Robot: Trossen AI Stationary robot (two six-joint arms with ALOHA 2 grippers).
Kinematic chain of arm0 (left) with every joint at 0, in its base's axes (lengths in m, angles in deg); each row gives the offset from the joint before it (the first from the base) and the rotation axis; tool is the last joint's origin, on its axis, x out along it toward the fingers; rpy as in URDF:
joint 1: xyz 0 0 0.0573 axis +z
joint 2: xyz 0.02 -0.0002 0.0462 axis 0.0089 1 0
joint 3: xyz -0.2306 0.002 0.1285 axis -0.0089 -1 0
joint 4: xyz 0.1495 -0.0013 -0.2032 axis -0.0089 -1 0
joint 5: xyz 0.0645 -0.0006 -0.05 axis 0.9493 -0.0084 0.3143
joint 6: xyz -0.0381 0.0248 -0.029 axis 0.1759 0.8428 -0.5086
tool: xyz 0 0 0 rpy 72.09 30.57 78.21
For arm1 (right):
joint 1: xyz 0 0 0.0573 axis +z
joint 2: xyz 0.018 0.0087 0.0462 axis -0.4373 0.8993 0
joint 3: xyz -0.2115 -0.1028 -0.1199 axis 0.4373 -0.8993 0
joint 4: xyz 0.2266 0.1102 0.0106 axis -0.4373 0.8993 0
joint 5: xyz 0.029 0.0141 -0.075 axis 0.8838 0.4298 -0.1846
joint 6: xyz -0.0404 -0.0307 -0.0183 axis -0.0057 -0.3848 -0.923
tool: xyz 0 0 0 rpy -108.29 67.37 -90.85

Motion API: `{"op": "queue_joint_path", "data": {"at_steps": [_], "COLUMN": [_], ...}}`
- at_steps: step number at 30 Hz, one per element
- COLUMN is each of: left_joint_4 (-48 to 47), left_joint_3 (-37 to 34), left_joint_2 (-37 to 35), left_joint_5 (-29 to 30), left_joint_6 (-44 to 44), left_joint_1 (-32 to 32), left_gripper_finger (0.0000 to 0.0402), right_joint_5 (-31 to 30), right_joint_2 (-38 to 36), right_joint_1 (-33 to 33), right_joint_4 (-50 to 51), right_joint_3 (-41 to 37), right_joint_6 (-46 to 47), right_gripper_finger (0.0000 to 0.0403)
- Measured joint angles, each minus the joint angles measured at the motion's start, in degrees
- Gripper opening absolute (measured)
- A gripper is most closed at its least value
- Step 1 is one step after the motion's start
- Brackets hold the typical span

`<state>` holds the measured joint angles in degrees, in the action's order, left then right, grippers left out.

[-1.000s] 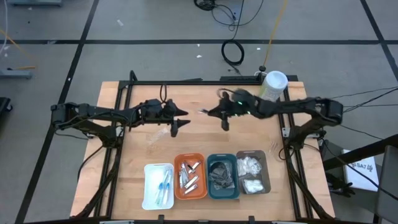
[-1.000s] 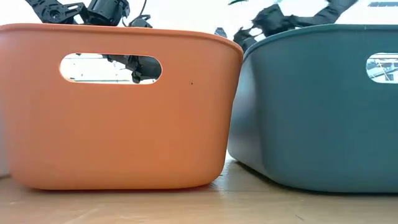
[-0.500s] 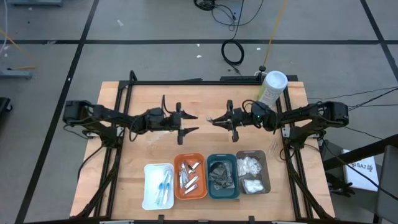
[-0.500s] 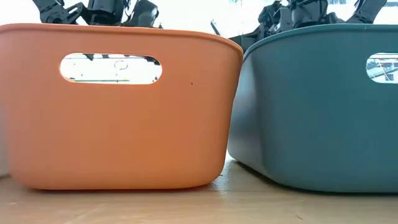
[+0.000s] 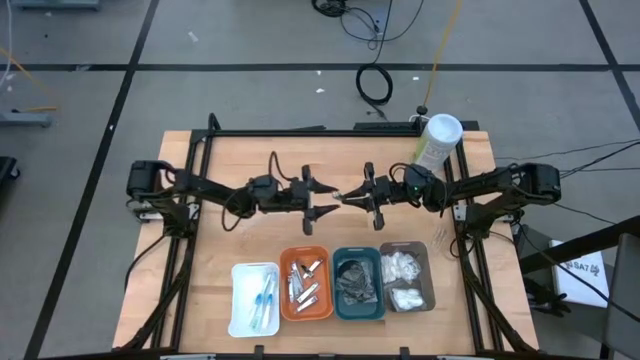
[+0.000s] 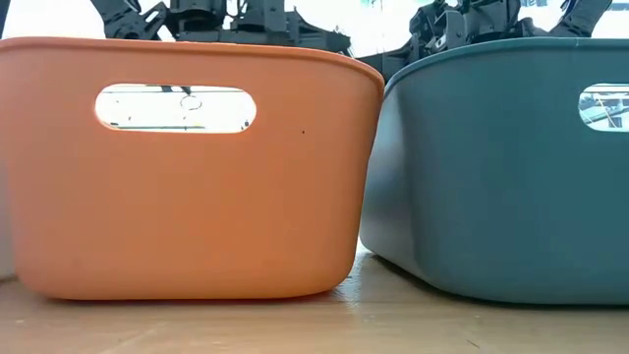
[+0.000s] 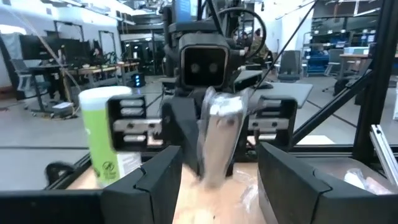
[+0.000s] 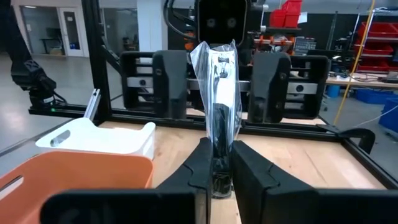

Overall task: Pick & Place Travel size toiletries
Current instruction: Put the silver nail cutter into the orange bin

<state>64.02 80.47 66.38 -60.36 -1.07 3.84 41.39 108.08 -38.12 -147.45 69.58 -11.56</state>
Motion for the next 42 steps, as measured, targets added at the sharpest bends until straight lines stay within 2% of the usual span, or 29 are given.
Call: {"op": "queue_joint_path", "data": {"at_steps": [5, 15, 19, 23, 25, 27, 30, 36, 37, 39, 42], "left_joint_4": [0.38, 0.48, 0.38, 0.50, 0.45, 0.10, -1.71, -13.73, -16.23, -22.60, -30.34], "left_joint_3": [3.34, 3.99, 3.99, 3.98, 3.92, 3.92, 3.90, 3.90, 3.92, 3.92, 3.99], "left_joint_2": [2.84, 2.90, 2.90, 2.90, 2.88, 2.90, 2.48, -2.49, -3.39, -5.46, -7.30], "left_joint_5": [-0.81, -0.81, -1.82, -4.11, -4.07, -4.09, -4.46, -6.43, -8.32, -15.68, -24.13], "left_joint_6": [0.24, 1.97, 1.57, 2.18, 2.26, 1.08, -1.35, -6.87, -9.06, -15.38, -23.69], "left_joint_1": [-0.04, -0.11, -0.09, -0.07, -0.02, -0.02, -0.09, -1.69, -2.10, -2.73, -5.11], "left_gripper_finger": [0.0209, 0.0202, 0.0150, 0.0054, 0.0038, 0.0038, 0.0038, 0.0039, 0.0039, 0.0039, 0.0040], "right_joint_5": [0.00, 0.02, 0.02, -0.03, -0.14, -0.32, -1.43, -3.72, -4.11, -5.24, -8.71], "right_joint_2": [0.00, 0.00, 0.00, 0.00, -0.02, -0.04, -0.15, -6.00, -7.97, -11.67, -17.05], "right_joint_1": [0.32, 0.61, 0.61, 0.63, 0.61, 0.57, 0.29, -0.04, -0.09, -0.07, -0.01], "right_joint_4": [0.39, 1.50, 1.48, 1.59, 1.91, 3.28, 5.95, 15.59, 17.73, 20.82, 25.80], "right_joint_3": [0.00, 0.00, 0.00, 0.00, 0.00, 0.05, 0.13, 0.07, 0.04, 0.04, 0.02], "right_joint_6": [-0.98, -1.67, -1.67, -1.63, -1.63, -1.57, -0.86, 0.84, 0.65, 0.49, 0.62], "right_gripper_finger": [0.0026, 0.0026, 0.0026, 0.0026, 0.0029, 0.0047, 0.0095, 0.0207, 0.0223, 0.0248, 0.0269]}}
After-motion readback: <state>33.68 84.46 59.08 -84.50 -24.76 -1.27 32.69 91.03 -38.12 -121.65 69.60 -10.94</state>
